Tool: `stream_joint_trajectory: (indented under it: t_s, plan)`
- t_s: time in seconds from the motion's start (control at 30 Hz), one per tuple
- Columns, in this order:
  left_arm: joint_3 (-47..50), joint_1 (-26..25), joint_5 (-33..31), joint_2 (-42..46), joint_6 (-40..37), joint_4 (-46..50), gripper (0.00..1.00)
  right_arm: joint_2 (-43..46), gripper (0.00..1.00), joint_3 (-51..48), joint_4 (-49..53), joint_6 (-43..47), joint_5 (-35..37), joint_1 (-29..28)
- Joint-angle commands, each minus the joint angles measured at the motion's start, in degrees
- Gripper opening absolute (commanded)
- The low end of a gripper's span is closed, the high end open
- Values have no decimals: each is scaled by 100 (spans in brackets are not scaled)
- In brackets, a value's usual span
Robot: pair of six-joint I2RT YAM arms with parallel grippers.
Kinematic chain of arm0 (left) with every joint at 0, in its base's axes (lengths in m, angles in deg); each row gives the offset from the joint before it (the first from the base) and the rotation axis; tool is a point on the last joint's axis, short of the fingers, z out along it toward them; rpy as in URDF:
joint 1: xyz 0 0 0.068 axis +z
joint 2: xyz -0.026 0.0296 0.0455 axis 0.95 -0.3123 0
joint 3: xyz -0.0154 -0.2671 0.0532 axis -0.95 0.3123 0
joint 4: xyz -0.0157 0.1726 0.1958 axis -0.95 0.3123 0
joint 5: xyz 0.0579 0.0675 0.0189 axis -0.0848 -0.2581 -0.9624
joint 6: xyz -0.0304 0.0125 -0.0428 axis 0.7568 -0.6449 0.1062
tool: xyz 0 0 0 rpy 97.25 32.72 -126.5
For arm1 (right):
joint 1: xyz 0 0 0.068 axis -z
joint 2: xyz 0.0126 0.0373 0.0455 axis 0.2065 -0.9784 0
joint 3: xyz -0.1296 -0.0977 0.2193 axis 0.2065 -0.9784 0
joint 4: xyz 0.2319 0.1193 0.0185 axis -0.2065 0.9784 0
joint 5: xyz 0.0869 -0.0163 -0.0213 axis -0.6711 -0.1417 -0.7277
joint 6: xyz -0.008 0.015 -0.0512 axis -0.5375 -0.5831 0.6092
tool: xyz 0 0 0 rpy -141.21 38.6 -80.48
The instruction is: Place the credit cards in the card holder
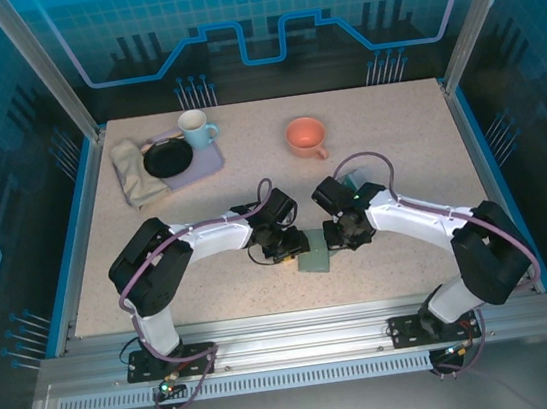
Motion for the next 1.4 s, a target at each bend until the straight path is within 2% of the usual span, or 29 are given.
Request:
stream_joint_trajectory:
  t_s: [0.0, 0.07, 0.2, 0.4, 0.6, 1.0, 1.37]
  plan:
    - [-38, -1, 119, -37, -41, 228, 42, 306, 8, -153, -342, 127, -472, 128]
    - [-34, -4, 125, -44, -49, 219, 42, 467, 8, -276, -802, 237, -1059, 266]
    - [19, -5, 148, -30, -13, 129, 39, 552, 4, -844, -1910, 261, -2682, 772]
    - [55, -1, 199, -38, 21, -2, 35, 330, 3, -940, -2367, 409, -3627, 1140]
    - [96, -6, 219, -35, 21, -53, 34, 2, 3, -867, -2356, 589, -3945, 1262]
    - [160, -11, 268, -39, 28, -156, 30, -391, 4, -439, -1450, 820, -3209, 1248]
    - [116, -9, 292, -77, 21, -154, 30, -837, 6, -46, -1194, 886, -3190, 1052]
